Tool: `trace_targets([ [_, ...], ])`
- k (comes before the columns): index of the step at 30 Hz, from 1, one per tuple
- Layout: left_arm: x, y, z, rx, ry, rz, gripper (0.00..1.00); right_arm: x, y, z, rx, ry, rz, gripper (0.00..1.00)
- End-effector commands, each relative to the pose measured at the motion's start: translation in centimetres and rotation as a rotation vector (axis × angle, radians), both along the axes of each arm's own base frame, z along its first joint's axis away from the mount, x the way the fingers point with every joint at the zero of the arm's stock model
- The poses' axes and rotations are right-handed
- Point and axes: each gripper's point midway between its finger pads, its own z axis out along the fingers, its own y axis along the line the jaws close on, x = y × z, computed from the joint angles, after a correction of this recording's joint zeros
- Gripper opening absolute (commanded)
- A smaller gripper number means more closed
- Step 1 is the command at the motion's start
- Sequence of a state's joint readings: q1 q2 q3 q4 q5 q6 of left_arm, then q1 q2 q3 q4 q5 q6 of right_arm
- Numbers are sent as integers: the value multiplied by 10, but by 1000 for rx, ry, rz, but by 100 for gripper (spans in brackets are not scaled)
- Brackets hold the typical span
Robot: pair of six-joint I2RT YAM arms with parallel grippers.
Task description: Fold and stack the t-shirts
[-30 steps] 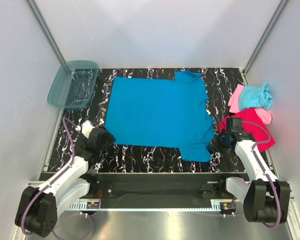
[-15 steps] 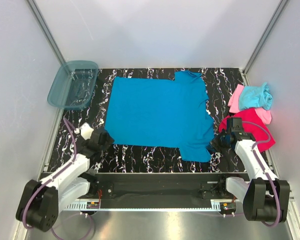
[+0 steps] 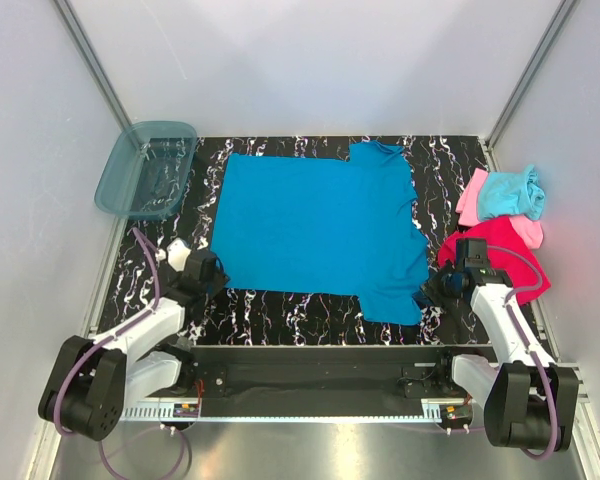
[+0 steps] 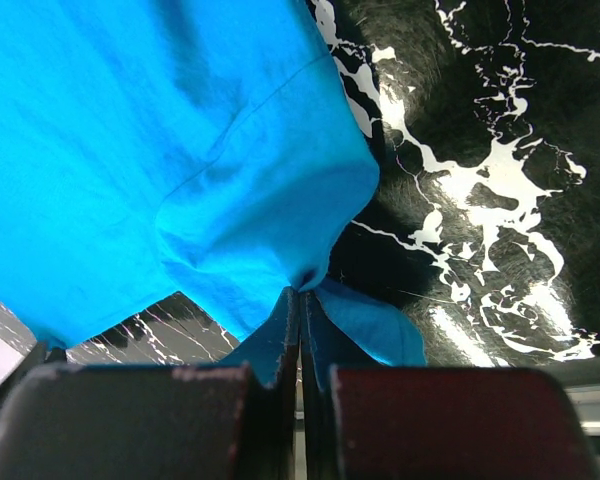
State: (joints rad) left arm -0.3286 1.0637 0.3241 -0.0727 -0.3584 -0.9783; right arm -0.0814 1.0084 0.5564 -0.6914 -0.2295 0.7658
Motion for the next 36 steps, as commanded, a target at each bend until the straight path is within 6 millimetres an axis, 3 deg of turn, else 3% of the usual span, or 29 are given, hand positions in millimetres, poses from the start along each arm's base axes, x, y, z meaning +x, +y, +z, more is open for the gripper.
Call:
trace_targets([
  [1, 0, -4, 2, -13, -2, -23, 37, 8, -1, 5, 4, -36, 2, 0],
  [4, -2, -2, 6, -12, -6, -19, 6, 9, -1, 5, 6, -37, -6, 0],
  [5, -4, -1, 5, -11, -2, -14, 1, 10, -2, 6, 4, -42, -8, 0],
  [21, -17, 10, 31, -20, -94, 14, 0, 15, -6, 19, -4, -106, -57, 0],
  [25, -22, 8, 16, -19, -32, 8, 39, 16, -6, 20, -3, -107, -52, 0],
  [28, -23, 4, 5, -36, 1, 3, 52, 16, -6, 20, -3, -109, -51, 0],
  [36, -18, 3, -1, -50, -5, 5, 62, 14, -6, 17, -3, -100, -51, 0],
])
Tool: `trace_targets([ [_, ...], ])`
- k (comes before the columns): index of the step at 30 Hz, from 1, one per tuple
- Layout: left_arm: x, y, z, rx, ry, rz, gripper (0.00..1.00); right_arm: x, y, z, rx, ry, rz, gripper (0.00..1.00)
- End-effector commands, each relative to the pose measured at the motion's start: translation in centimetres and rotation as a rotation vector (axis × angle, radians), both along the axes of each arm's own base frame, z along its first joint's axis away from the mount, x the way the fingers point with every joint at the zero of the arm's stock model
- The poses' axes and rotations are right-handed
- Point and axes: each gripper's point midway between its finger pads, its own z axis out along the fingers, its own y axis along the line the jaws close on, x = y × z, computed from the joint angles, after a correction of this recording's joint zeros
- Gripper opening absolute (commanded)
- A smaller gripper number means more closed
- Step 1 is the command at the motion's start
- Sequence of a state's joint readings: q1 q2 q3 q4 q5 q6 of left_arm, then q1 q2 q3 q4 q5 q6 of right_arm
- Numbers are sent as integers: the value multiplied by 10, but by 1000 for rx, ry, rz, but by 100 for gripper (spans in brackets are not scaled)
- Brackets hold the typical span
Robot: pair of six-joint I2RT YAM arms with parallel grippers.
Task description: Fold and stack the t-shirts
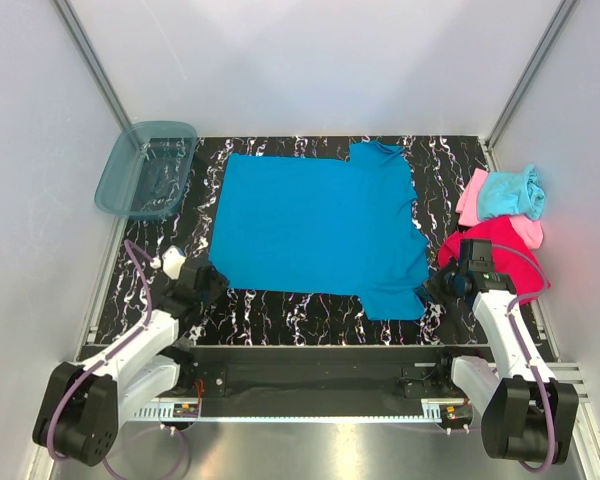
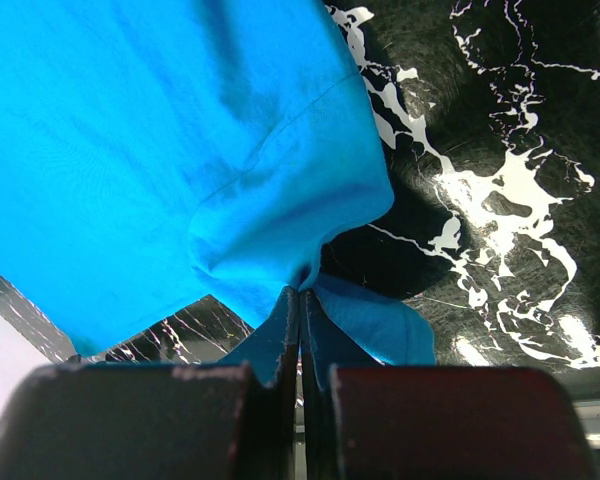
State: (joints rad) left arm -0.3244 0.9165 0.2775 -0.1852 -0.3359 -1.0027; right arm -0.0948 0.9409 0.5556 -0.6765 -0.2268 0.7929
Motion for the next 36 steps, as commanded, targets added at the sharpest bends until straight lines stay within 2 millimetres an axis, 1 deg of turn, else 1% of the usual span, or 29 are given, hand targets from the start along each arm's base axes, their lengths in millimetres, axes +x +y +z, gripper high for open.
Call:
trace_targets([
  [1, 5, -2, -1, -26, -21, -7, 64, 5, -3, 2, -6, -20, -12, 0],
  [3, 8, -3, -1, -46, -33, -9, 67, 5, -4, 1, -8, -18, -13, 0],
  [6, 10, -1, -4, -56, -20, 1, 67, 5, -4, 1, -6, -16, -13, 0],
  [8, 9, -1, -10, -60, 4, -1, 66, 6, -4, 2, -4, -16, -15, 0],
  [12, 9, 4, -11, -43, 26, 25, 60, 5, -5, 2, -3, -20, -16, 0],
  [21, 9, 7, -12, -21, 69, 36, 59, 6, -6, 3, 4, -26, -19, 0],
  [23, 9, 6, -13, -21, 74, 33, 54, 6, -6, 4, 6, -27, -21, 0],
  [24, 9, 6, -12, -21, 72, 34, 41, 6, -6, 4, 7, -28, -21, 0],
  [26, 9, 6, -13, -20, 74, 31, 29, 6, -6, 4, 9, -27, -20, 0],
  [27, 10, 6, -12, -20, 73, 31, 16, 6, -6, 5, 8, -30, -20, 0],
  [29, 10, 5, -12, -21, 74, 28, 6, 6, -6, 5, 10, -30, -21, 0],
  [31, 9, 5, -13, -20, 76, 24, 0, 6, -6, 4, 9, -29, -25, 0],
  [32, 8, 5, -14, -22, 80, 22, 0, 6, -7, 5, 7, -33, -24, 0],
  [36, 6, 5, -7, -38, 47, 24, 0, 7, -9, 6, 7, -38, -45, 0],
])
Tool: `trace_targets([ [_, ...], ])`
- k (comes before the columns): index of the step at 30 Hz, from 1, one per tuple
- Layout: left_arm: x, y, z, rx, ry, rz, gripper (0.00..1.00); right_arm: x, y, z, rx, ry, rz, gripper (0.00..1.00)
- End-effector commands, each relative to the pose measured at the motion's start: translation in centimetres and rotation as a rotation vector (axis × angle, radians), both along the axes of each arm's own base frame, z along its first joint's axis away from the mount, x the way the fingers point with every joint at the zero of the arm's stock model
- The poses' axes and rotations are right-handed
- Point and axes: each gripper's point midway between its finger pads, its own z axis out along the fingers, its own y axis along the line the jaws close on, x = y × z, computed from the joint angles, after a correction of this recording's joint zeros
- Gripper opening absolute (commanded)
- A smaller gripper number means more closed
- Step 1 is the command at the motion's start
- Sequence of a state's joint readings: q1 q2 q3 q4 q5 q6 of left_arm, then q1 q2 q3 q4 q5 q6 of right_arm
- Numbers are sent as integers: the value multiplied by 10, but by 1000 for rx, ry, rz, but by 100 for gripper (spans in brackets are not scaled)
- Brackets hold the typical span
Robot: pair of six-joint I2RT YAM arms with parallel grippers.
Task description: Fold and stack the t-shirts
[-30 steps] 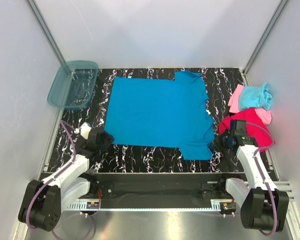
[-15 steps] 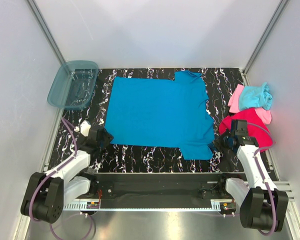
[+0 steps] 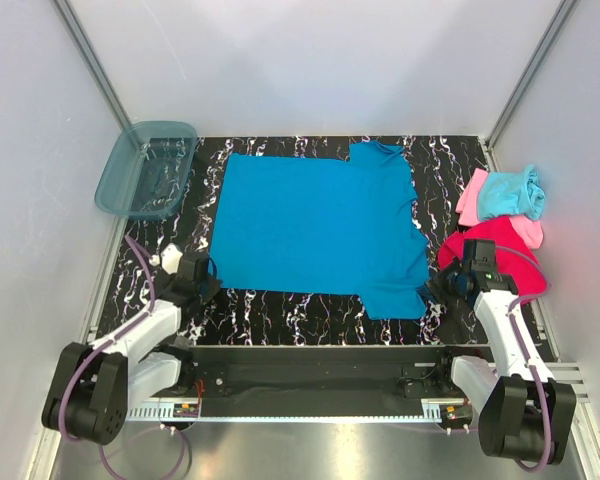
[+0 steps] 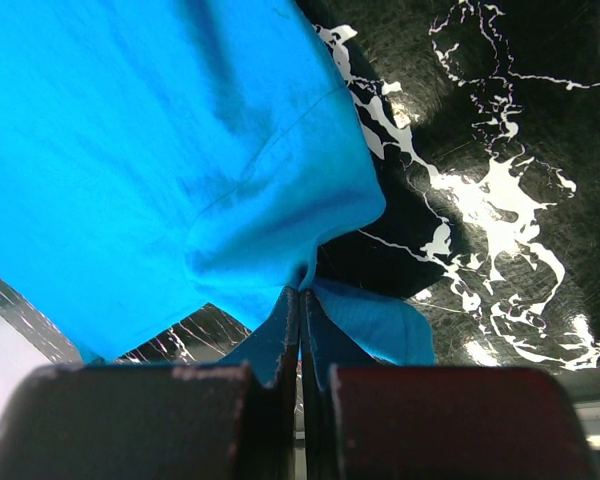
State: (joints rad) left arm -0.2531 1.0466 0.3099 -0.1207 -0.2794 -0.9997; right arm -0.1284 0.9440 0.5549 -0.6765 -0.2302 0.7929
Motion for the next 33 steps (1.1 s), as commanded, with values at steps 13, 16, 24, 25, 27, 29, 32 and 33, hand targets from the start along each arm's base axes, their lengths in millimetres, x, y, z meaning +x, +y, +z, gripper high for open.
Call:
trace_targets([
  [13, -16, 11, 55, -30, -165, 38, 0, 25, -2, 36, 40, -136, -62, 0],
  [16, -17, 11, 67, -34, -186, 36, 0, 29, -3, 45, 39, -162, -63, 0],
  [24, -22, 15, 81, -26, -210, 43, 0, 43, -4, 72, 56, -241, -103, 0],
  [25, -23, 16, 81, -18, -205, 43, 0, 47, -5, 75, 58, -257, -107, 0],
  [27, -19, 18, 89, -5, -211, 52, 0, 51, -4, 80, 76, -273, -122, 0],
  [29, -15, 18, 97, -6, -218, 59, 0, 58, -4, 85, 92, -296, -133, 0],
  [32, -6, 15, 101, -5, -197, 64, 0, 67, -4, 94, 106, -323, -145, 0],
  [33, -3, 16, 104, -2, -204, 67, 0, 70, -5, 96, 107, -328, -150, 0],
])
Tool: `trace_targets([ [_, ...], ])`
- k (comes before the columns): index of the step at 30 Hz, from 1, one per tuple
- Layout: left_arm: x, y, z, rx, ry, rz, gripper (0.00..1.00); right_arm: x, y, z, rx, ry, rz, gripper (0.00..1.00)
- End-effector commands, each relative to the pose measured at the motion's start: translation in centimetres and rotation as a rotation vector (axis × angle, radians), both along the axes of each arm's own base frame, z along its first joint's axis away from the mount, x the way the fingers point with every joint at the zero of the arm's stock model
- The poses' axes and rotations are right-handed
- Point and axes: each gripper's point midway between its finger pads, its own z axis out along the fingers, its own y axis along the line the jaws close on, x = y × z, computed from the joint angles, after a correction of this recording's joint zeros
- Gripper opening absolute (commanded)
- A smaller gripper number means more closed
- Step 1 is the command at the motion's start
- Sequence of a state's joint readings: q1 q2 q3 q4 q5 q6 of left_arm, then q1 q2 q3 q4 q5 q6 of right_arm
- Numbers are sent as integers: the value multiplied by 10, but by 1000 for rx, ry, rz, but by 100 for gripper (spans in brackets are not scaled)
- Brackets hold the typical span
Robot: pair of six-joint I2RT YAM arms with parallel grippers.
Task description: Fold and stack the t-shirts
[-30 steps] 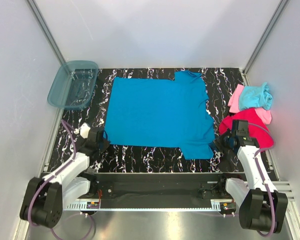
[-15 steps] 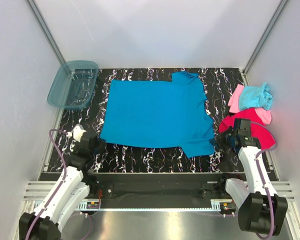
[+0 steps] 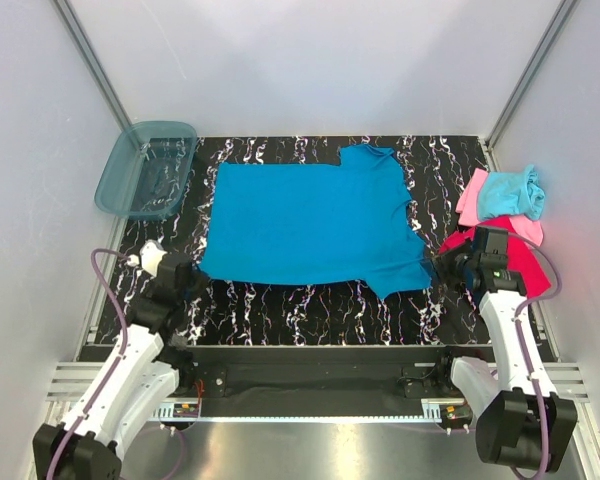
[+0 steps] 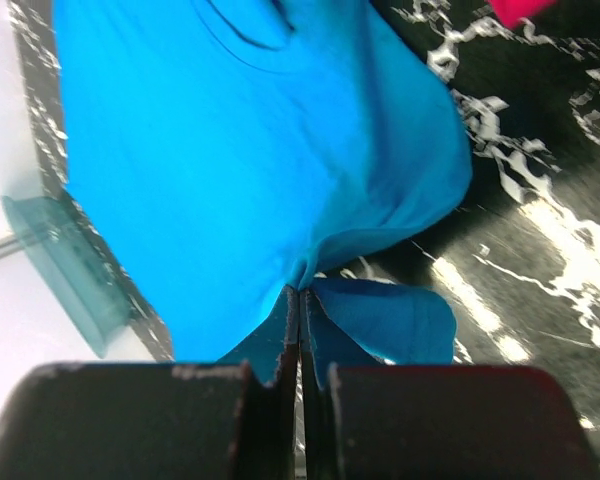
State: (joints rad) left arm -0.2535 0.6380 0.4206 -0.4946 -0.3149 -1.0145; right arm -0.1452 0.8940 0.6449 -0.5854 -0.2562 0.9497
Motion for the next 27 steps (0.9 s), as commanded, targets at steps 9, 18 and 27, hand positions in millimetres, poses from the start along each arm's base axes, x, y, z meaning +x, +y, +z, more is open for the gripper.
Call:
trace_targets([
  [9, 36, 3, 38, 41, -45, 47, 0, 54, -9, 45, 23, -178, -60, 0],
  [18, 61, 3, 29, 67, -5, 90, 0, 82, -18, 38, 8, -181, -79, 0],
  [27, 96, 4, 43, 112, -22, 132, 0, 104, -24, 29, -2, -175, -93, 0],
])
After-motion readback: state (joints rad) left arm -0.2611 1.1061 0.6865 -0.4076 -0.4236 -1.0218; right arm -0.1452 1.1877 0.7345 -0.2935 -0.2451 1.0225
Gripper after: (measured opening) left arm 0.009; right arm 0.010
